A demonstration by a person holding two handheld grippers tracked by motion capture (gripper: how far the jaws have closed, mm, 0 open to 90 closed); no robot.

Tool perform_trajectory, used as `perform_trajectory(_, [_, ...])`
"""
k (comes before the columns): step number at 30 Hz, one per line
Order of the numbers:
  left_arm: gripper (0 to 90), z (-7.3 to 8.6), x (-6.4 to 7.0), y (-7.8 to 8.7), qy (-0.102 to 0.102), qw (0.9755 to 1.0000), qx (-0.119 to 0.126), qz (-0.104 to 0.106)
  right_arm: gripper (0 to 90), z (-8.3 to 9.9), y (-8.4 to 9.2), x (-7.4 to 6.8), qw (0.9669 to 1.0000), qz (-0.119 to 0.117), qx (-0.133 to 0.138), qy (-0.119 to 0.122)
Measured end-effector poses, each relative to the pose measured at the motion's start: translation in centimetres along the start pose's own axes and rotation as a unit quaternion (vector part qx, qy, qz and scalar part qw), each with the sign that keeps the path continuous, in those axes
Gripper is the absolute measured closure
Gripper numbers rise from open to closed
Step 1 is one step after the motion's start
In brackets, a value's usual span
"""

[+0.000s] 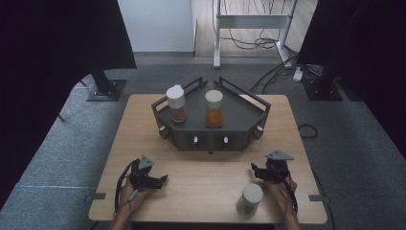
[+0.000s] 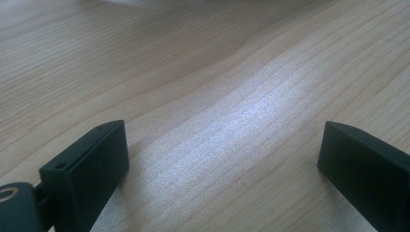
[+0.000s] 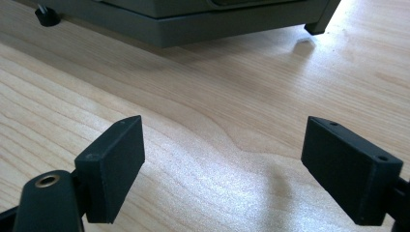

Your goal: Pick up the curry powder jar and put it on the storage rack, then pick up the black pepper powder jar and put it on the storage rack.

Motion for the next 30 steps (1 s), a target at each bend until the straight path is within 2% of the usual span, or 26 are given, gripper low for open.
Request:
perform_trajectory(7, [3.9,0.0,0.0,0.0,0.000,1.0000,0.000,0.000,14.6,0.1,-0.3,0.1,1.0000,0.004,-0.009,-0.001])
perform_trajectory(19, [3.8,0.0,0.0,0.0,0.000,1.0000,0.000,0.000,14.5,0.1,0.1,0.1,1.0000,0.003,-0.001,-0.004])
perform_trajectory(30, [3.8,0.0,0.0,0.0,0.000,1.0000,0.000,0.000,14.6,-0.3,1.7,-0.9,0.9996,0.003,0.024,0.014])
Point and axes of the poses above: each handheld gripper's, and its own axes: y roughly backward along the jaws, z roughly out of its underside, x roughly to its right, the point moved 8 cm from there along -y, roughly forward along the jaws, and after that the axes turned 13 degrees about -y, right-handed, at the moved point
